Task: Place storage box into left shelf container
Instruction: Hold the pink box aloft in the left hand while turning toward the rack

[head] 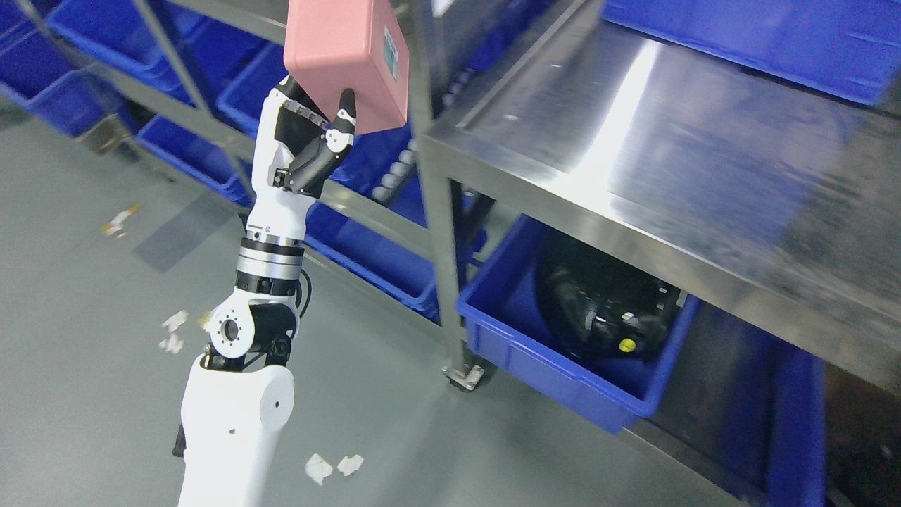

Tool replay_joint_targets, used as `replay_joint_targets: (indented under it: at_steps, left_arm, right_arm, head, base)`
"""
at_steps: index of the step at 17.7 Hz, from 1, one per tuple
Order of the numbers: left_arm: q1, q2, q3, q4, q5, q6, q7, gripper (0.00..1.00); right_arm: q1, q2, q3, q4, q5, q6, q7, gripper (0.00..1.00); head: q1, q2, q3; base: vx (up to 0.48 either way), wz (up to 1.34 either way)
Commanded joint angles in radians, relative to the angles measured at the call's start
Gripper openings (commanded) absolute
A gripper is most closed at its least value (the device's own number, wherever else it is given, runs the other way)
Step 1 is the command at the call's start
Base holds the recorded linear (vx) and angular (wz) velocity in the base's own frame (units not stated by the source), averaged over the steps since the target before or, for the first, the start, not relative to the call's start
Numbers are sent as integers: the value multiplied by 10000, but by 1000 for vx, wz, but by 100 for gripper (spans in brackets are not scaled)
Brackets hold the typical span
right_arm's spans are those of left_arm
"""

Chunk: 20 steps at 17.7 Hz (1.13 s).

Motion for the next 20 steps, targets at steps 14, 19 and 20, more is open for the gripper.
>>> replay_joint_targets:
  at_steps: [14, 19, 20]
  left_arm:
    - [2802, 167, 6, -1611, 366, -395, 13, 2]
    - [3400, 167, 67, -1610, 567, -410, 13, 2]
    - [3493, 167, 67, -1610, 582, -425, 13, 3]
  right_arm:
    - [93, -175, -46, -175, 15, 4, 9, 100]
    - [93, -175, -46, -175, 15, 4, 9, 100]
    - [93, -175, -46, -175, 15, 4, 9, 100]
  head:
    - [0, 5, 0]
    - [0, 5, 0]
    - [0, 5, 0]
  base:
    - [329, 1187]
    - [442, 299]
    - [471, 183]
